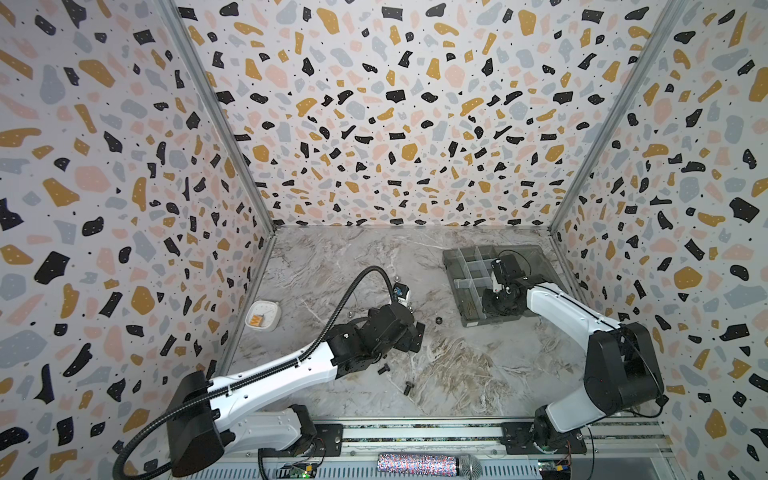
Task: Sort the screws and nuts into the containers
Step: 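Carry the wing nut over the organizer and release it into a compartment, then move the right gripper back to the black hex nut beside the organizer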
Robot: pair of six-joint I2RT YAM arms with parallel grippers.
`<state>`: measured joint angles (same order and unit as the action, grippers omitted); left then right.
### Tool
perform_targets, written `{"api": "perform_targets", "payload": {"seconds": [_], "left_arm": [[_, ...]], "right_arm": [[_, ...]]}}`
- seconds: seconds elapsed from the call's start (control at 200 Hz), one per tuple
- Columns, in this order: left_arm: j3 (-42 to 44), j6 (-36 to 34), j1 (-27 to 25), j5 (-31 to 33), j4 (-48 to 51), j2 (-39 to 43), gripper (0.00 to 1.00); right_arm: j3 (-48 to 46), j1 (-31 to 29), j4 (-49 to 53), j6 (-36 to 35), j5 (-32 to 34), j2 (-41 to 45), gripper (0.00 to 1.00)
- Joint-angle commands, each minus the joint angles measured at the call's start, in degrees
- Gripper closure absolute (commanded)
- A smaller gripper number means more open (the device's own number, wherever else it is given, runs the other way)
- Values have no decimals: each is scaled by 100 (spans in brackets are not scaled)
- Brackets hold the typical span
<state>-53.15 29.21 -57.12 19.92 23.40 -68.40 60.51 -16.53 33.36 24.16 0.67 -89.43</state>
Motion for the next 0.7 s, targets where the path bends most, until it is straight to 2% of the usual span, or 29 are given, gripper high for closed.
{"api": "perform_targets", "payload": {"seconds": [0.0,0.14,0.35,0.551,0.696], "left_arm": [[-108,-128,134,-113,-101,-49,0],[-77,-171,257,-194,-133,-111,0],[-50,-188,360,-261,-153,-191,0],[-18,-131,395,-266,-102,-161,0],[81,-2,404,-259,-9,-13,0]], "right_arm": [[233,99,-135,-182,-34,-118,100],[276,176,-215,-250,-63,-304,96],[321,178,-235,-312,-85,-338,77],[456,161,-25,-365,54,-74,73],[566,-110,182,-300,52,297,73]]}}
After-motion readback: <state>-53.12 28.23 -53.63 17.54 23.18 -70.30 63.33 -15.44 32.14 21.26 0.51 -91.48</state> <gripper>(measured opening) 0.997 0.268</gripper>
